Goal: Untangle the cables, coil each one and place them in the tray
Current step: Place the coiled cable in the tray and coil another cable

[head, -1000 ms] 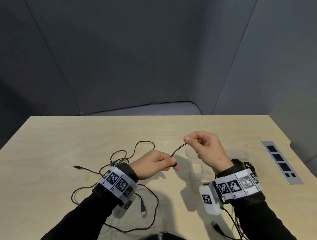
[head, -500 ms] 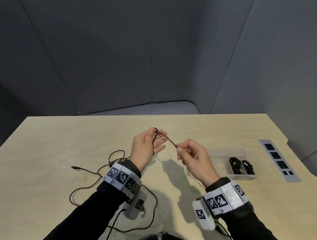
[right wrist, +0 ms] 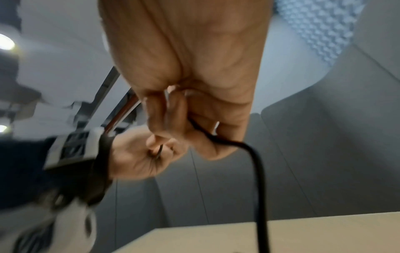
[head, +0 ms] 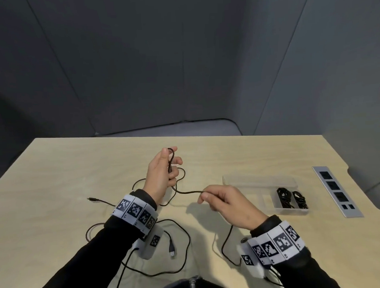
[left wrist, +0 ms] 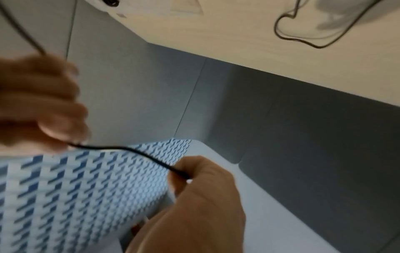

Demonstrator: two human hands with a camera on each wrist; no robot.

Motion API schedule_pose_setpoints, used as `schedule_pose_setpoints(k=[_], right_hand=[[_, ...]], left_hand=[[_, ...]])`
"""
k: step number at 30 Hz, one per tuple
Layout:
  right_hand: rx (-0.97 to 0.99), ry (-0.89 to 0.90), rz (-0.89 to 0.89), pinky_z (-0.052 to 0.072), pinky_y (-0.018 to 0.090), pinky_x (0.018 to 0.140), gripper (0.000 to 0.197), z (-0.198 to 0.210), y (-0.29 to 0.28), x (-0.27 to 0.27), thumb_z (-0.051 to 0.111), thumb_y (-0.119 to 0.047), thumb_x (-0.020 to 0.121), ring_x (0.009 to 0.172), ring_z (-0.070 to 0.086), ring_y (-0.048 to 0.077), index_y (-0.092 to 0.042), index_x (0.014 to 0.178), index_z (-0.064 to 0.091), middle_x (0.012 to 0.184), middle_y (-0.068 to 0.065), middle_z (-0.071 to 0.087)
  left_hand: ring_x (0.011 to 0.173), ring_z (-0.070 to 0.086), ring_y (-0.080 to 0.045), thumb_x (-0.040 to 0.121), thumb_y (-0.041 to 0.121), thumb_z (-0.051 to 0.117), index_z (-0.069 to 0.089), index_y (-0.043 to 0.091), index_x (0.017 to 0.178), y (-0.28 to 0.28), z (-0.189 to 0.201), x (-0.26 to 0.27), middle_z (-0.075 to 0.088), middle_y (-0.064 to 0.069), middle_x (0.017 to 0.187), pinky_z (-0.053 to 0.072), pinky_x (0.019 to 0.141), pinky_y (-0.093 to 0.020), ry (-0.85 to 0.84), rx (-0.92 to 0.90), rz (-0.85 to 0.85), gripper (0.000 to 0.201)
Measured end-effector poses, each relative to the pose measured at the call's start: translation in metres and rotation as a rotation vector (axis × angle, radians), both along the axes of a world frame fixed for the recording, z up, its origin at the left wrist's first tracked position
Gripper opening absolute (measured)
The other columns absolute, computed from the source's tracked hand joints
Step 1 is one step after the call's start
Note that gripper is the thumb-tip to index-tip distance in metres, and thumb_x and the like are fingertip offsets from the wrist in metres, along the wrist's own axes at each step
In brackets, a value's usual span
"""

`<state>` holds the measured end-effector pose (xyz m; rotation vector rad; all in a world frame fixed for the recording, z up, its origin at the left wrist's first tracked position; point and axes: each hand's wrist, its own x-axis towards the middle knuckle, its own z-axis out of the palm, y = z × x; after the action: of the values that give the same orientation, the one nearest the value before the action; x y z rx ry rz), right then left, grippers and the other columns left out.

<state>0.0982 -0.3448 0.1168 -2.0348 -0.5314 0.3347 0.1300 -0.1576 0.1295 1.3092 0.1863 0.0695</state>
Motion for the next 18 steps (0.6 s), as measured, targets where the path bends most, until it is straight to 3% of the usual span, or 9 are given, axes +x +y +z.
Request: schedule_pose_setpoints(k=[3,5,8,12,15,18], right_hand=[[0.044,-0.015,-0.059,0.034,0.022,0.056,0.021,-0.001,-0.002,0.006,0.050,-0.023,0.096,0.053,0.039,0.007,-0.022,0.089,0.069,0.054,-0.009,0.043],[0.047,-0.031,-0.081,0.032,0.020,0.053,0.020,-0.003,0.001,0.004,0.052,-0.023,0.095,0.049,0.036,0.006,-0.023,0.089,0.070,0.048,-0.010,0.042],[0.067,-0.040,-0.127,0.035,0.018,0.053,0.019,-0.008,0.006,-0.001,0.053,-0.022,0.094,0.048,0.040,0.008,-0.019,0.087,0.070,0.047,-0.008,0.045],[0.106,-0.063,-0.191,0.037,0.017,0.055,0.020,-0.011,0.007,-0.004,0.052,-0.023,0.095,0.048,0.044,0.007,-0.018,0.090,0.071,0.047,-0.006,0.051],[0.137,-0.046,-0.202,0.038,0.019,0.056,0.020,-0.011,0.008,-0.004,0.052,-0.023,0.095,0.050,0.046,0.009,-0.020,0.090,0.071,0.047,-0.006,0.051],[0.068,0.042,-0.074,0.041,0.026,0.060,0.020,-0.008,0.008,-0.004,0.055,-0.030,0.092,0.056,0.048,0.010,-0.028,0.082,0.072,0.056,-0.005,0.060]], left_hand=[[0.044,0.045,-0.009,0.101,0.039,0.026,0.050,0.029,0.113,-0.001,-0.001,-0.005,0.066,-0.005,0.093,0.032,0.037,-0.017,-0.059,-0.067,-0.031,0.028],[0.046,0.050,-0.010,0.101,0.041,0.025,0.050,0.025,0.102,-0.004,0.003,-0.006,0.064,-0.008,0.099,0.044,0.040,-0.020,-0.071,-0.126,-0.018,0.029],[0.046,0.051,-0.010,0.098,0.047,0.024,0.046,0.020,0.085,-0.006,0.007,-0.005,0.063,-0.007,0.094,0.048,0.042,-0.022,-0.038,-0.219,-0.005,0.037],[0.036,0.033,-0.009,0.100,0.047,0.023,0.036,0.019,0.074,-0.005,0.003,-0.001,0.064,-0.004,0.073,0.029,0.036,-0.016,0.007,-0.264,0.037,0.040],[0.033,0.024,-0.007,0.102,0.035,0.027,0.044,0.016,0.084,-0.004,-0.002,0.002,0.060,-0.003,0.062,0.017,0.036,-0.013,0.011,-0.192,0.055,0.031],[0.032,0.024,-0.006,0.102,0.033,0.030,0.051,0.013,0.089,-0.005,-0.003,0.003,0.059,-0.001,0.057,0.014,0.037,-0.014,0.018,-0.114,0.047,0.032]])
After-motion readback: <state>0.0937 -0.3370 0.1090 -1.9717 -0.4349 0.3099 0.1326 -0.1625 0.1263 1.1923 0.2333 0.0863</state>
